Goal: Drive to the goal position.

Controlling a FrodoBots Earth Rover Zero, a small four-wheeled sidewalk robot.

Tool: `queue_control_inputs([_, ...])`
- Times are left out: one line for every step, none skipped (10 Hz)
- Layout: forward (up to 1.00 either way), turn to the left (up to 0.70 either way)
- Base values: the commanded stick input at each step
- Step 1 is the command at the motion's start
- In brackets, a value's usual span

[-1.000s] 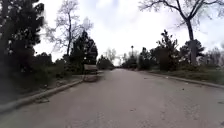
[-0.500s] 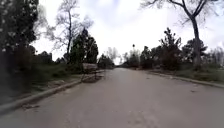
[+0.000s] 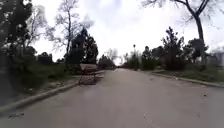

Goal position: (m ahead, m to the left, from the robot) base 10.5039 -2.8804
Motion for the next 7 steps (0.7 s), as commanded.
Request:
queue_control_inputs([0.70, 0.00])
queue_control_inputs([0.70, 0.00])
queue_control_inputs([0.70, 0.00])
queue_control_inputs([0.70, 0.00])
queue_control_inputs([0.70, 0.00])
queue_control_inputs([0.70, 0.00])
queue_control_inputs([0.70, 0.00])
